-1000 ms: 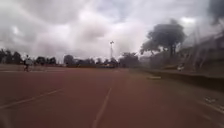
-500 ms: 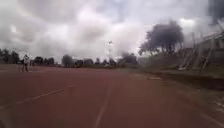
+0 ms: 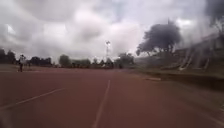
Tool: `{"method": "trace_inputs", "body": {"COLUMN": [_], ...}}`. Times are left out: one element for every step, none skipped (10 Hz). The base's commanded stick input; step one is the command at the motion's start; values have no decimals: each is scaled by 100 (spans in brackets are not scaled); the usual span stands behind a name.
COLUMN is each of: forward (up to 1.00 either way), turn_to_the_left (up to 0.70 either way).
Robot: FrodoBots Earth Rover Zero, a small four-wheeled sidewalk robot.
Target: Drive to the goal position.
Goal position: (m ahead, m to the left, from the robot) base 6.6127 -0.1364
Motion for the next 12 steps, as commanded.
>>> {"method": "trace_inputs", "body": {"forward": [70,70,70,70,70,70,70,70,70,70,70,70], "turn_to_the_left": [0,0,0,0,0,0,0,-16,-30,-35,-35,-34]}}
